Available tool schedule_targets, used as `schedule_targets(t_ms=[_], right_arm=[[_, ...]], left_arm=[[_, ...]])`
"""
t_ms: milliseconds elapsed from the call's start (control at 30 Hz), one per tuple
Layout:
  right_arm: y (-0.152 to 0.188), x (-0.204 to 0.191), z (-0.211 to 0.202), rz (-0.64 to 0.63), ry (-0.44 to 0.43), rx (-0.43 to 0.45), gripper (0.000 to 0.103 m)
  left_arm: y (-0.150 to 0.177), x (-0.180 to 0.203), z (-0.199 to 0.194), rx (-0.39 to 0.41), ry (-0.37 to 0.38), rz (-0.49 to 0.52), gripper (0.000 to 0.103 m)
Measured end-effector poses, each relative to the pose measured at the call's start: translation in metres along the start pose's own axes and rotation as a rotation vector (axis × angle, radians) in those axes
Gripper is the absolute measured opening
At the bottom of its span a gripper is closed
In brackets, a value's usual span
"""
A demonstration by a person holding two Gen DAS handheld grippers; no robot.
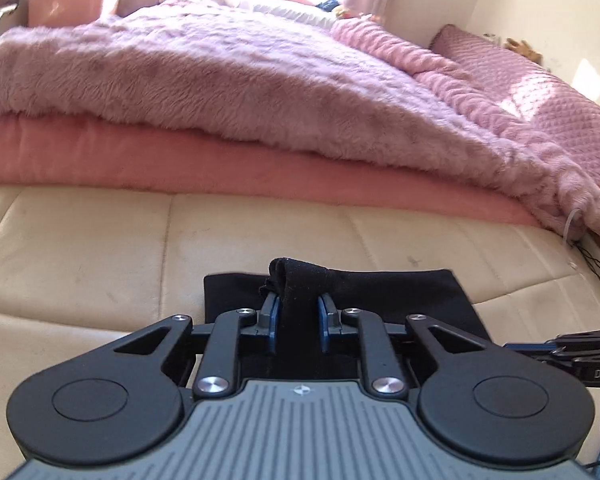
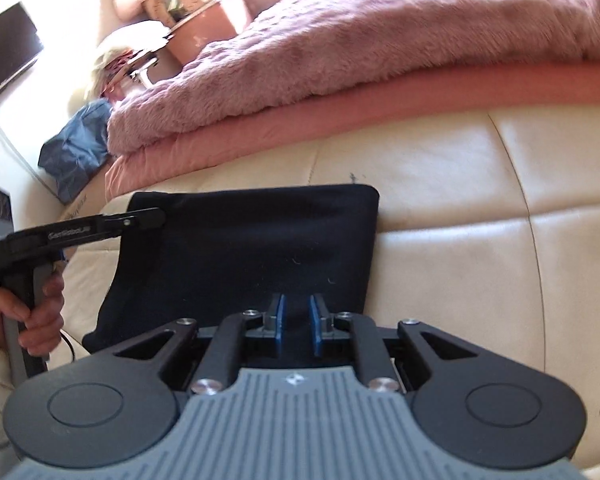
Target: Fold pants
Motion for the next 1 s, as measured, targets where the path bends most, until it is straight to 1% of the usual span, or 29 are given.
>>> schedule_targets(t_ms=[100, 233, 267, 333, 367, 500, 567, 600, 633, 667, 700, 733, 767, 833, 867, 1000], right_arm=[[-0.017, -0.003, 0.017, -0.043, 0.033, 0.034, 0.01], [-0.047, -0.002, 0.051, -0.092, 0.073, 0.055, 0.008], [-0.052, 0.0, 0.06, -0.104, 0.085, 0.047, 0.007], [-0.054, 0.004, 0.08, -0.135, 0.127, 0.02, 0.0], [-0.053, 0.007, 0.085, -0.14, 0.136, 0.021, 0.0], [-0.058, 0.011, 0.086, -0.12, 0.133, 0.019, 0.0], [-0.058, 0.009, 0.076, -0.101, 0.116, 0.024, 0.0], [-0.059, 0.009, 0.069, -0.078, 0.094, 0.031, 0.006], [-0.056, 0.009, 0.061, -0.056, 0.074, 0.036, 0.008], [-0.053, 0.009, 0.054, -0.032, 0.059, 0.036, 0.017], [-0.051, 0.011, 0.048, -0.007, 0.049, 0.035, 0.031], [-0.048, 0.012, 0.043, 0.02, 0.036, 0.033, 0.036], [-0.044, 0.013, 0.037, 0.053, 0.018, 0.027, 0.042], [-0.033, 0.019, 0.028, 0.132, -0.015, 0.009, 0.048], [-0.028, 0.023, 0.025, 0.177, -0.03, 0.0, 0.051], [-0.007, 0.04, 0.023, 0.31, -0.063, -0.038, 0.051]], left_arm=[[0.007, -0.015, 0.013, -0.022, 0.001, -0.041, 0.021], [0.012, -0.029, 0.021, -0.025, 0.031, -0.099, 0.021], [0.013, -0.032, 0.022, -0.022, 0.042, -0.117, 0.021], [0.016, -0.04, 0.025, -0.02, 0.064, -0.156, 0.022], [0.016, -0.043, 0.026, -0.019, 0.077, -0.168, 0.023], [0.015, -0.046, 0.023, -0.034, 0.077, -0.188, 0.035], [0.01, -0.045, 0.015, -0.035, 0.05, -0.197, 0.047], [0.009, -0.043, 0.009, -0.026, 0.031, -0.195, 0.05], [0.007, -0.042, 0.003, -0.017, 0.008, -0.188, 0.058], [0.006, -0.041, -0.003, -0.007, -0.008, -0.181, 0.067], [0.006, -0.041, -0.009, 0.002, -0.014, -0.186, 0.072], [0.007, -0.042, -0.015, 0.007, -0.015, -0.206, 0.078], [0.009, -0.043, -0.019, 0.008, -0.011, -0.23, 0.082], [0.016, -0.045, -0.024, -0.001, 0.005, -0.28, 0.087], [0.022, -0.046, -0.025, -0.012, 0.008, -0.31, 0.087], [0.049, -0.053, -0.018, -0.057, -0.002, -0.41, 0.087]])
Point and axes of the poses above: each gripper's, at about its wrist camera, not at the fingertips, and z roughly the way its jaws point, x to its right, y to its underside, the point moved 5 cm from there along z, roughly the way its jaws point, and after that the axes turned 6 degrees about z, right-handed, at the moved point
